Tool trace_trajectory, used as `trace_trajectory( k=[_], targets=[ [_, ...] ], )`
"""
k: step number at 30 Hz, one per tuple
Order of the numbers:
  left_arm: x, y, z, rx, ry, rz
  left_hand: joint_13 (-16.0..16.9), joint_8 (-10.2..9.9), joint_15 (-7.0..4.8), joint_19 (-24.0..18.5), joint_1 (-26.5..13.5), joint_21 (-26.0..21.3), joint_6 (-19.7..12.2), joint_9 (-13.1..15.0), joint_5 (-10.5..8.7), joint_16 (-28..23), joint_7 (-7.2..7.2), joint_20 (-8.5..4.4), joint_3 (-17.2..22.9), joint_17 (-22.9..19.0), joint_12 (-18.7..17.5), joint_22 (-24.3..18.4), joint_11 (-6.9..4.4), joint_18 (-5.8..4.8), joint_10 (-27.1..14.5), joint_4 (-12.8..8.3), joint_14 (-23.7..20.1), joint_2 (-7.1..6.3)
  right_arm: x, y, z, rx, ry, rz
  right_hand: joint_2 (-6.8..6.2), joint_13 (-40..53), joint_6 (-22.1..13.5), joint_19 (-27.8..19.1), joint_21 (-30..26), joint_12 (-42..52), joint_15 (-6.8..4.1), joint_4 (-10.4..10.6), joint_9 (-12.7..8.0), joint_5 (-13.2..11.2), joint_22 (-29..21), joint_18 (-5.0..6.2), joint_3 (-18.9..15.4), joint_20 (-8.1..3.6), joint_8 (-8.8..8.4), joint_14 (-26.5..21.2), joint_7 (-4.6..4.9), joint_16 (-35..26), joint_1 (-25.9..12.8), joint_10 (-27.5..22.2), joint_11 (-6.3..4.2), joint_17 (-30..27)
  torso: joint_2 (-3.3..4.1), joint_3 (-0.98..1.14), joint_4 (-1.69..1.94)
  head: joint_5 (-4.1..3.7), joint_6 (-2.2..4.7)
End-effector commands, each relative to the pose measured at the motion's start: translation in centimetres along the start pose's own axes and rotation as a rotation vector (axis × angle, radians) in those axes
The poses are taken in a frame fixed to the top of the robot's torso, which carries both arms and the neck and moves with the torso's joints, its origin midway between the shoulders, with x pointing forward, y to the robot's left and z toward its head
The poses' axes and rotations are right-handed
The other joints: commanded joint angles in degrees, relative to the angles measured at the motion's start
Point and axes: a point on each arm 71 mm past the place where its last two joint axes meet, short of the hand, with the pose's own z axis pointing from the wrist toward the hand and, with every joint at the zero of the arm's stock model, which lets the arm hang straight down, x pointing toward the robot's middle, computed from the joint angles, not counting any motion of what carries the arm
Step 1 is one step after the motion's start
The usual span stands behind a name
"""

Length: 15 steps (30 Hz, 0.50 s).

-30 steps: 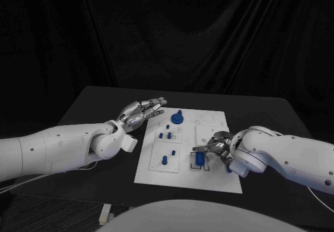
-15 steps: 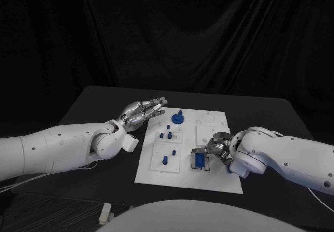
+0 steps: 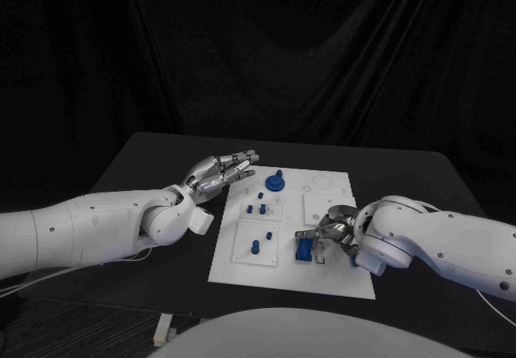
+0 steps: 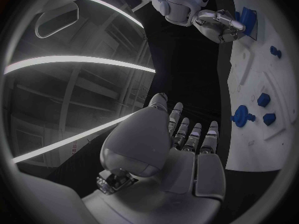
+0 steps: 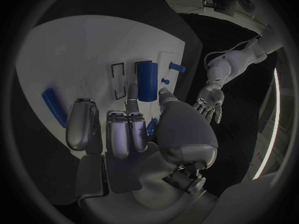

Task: Assemble the parts on the task board

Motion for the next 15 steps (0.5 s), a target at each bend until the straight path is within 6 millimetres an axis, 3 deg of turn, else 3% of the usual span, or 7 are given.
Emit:
trace_trajectory(
  k=[1,8,13,15],
  targets=[
    [0.21,-0.08,0.04,0.019,0.014,-0.012,0.0,0.3,0.36,0.4,0.5,0.3,0.5,0.1,0.24,0.4,0.23,0.08,0.2,0.1,-0.2,0.0,0.33,-0.34,0.0,-0.2,-0.1,0.01,0.13,-0.15,0.06,0.016,0.002,-0.022,-0.11,15.1,-0.5,0.3,-0.4,0.2,0.12,0.7,0.1,-1.7,10.1,1.01,-0.8,-0.01,0.50,6.1,0.11,0.2,-1.1,6.0,0.05,15.1,0.02,0.00,-0.03,-0.01,-0.01],
    [0.22,-0.05,0.04,0.016,0.016,-0.014,0.0,0.4,0.42,0.4,0.5,0.3,0.7,0.1,0.24,0.4,0.25,0.08,0.2,0.1,-0.2,0.0,0.36,-0.35,0.0,-0.1,-0.1,0.02,0.10,-0.20,0.07,0.016,-0.003,-0.019,-0.74,15.1,-0.8,0.2,-0.6,0.2,0.12,1.4,0.2,-2.4,10.1,1.03,-1.3,-0.01,0.65,6.1,0.13,0.2,-1.5,6.0,0.06,15.1,0.04,0.00,-0.01,-0.03,-0.01],
    [0.25,-0.01,0.05,0.014,0.018,-0.016,0.0,0.5,0.49,0.4,0.5,0.3,1.0,0.1,0.24,0.4,0.28,0.08,0.2,0.1,-0.2,0.0,0.38,-0.37,0.0,-0.1,-0.1,0.02,-0.04,-0.32,0.01,0.014,-0.021,-0.006,-2.73,15.1,-1.8,0.1,-0.9,0.2,0.17,3.5,0.3,-2.6,10.0,1.07,-2.4,-0.01,0.72,6.1,0.28,0.2,-2.3,6.0,0.18,15.1,0.03,0.00,-0.04,-0.03,-0.01],
    [0.26,0.02,0.05,0.013,0.019,-0.016,0.0,0.5,0.49,0.4,0.5,0.3,1.0,0.1,0.24,0.4,0.28,0.08,0.2,0.1,-0.2,0.0,0.38,-0.37,0.0,-0.1,-0.1,0.02,-0.16,-0.42,-0.09,0.012,-0.036,-0.001,-2.97,15.1,-2.3,0.1,-0.9,0.2,0.22,3.8,0.4,-2.6,10.0,1.07,-2.9,0.01,0.83,6.1,0.38,0.2,-2.7,6.0,0.23,15.1,0.01,0.00,-0.03,0.00,-0.01]
  ],
)
